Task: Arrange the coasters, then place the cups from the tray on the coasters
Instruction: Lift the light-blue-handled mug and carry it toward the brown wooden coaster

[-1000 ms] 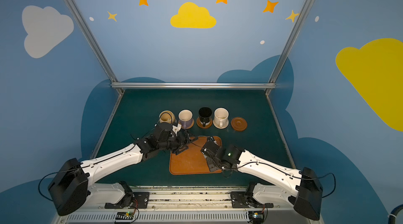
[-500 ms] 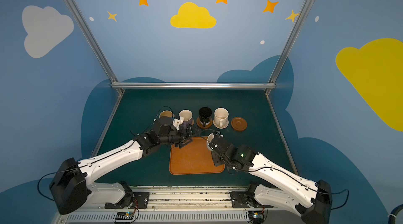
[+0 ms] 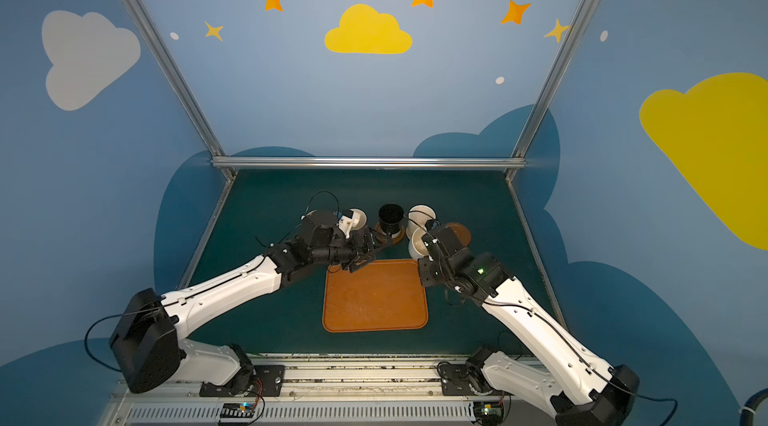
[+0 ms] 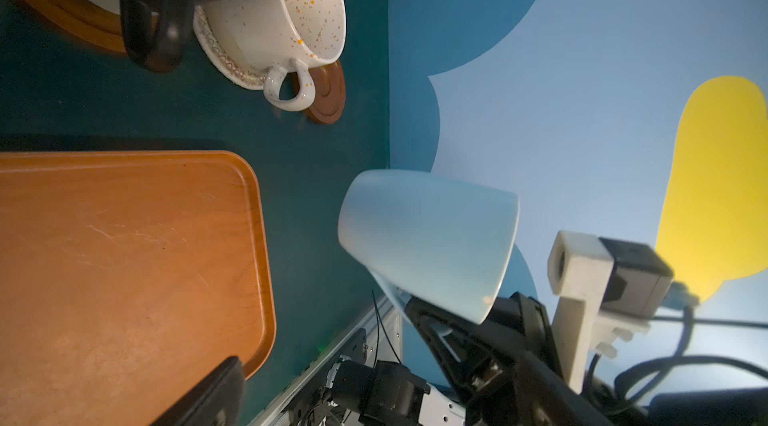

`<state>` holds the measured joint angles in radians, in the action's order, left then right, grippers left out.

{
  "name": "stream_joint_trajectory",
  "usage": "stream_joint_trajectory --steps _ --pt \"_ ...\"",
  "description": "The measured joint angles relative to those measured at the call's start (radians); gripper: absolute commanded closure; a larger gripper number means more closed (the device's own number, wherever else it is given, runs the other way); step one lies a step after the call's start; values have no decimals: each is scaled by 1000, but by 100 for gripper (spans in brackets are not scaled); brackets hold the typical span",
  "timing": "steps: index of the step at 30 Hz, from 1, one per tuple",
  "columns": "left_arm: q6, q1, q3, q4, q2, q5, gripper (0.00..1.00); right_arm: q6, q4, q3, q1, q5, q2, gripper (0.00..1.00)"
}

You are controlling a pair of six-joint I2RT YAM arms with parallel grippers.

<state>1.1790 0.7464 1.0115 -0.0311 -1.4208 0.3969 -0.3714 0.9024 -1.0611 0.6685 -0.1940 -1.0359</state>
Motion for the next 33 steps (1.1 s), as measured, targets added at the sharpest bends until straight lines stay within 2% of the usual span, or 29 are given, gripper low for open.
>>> stream_joint_trajectory --steps 7,20,26,33 --pt "-92 2 122 58 -81 108 0 53 4 -53 -116 38 -50 100" --pt "-166 3 419 204 -257 113 0 73 17 -169 -362 105 -198 100" --pt "-239 6 565 315 -336 112 0 87 18 -196 -420 119 -274 100" --pt "-301 7 652 410 -389 115 0 130 -11 -233 -493 184 -393 100"
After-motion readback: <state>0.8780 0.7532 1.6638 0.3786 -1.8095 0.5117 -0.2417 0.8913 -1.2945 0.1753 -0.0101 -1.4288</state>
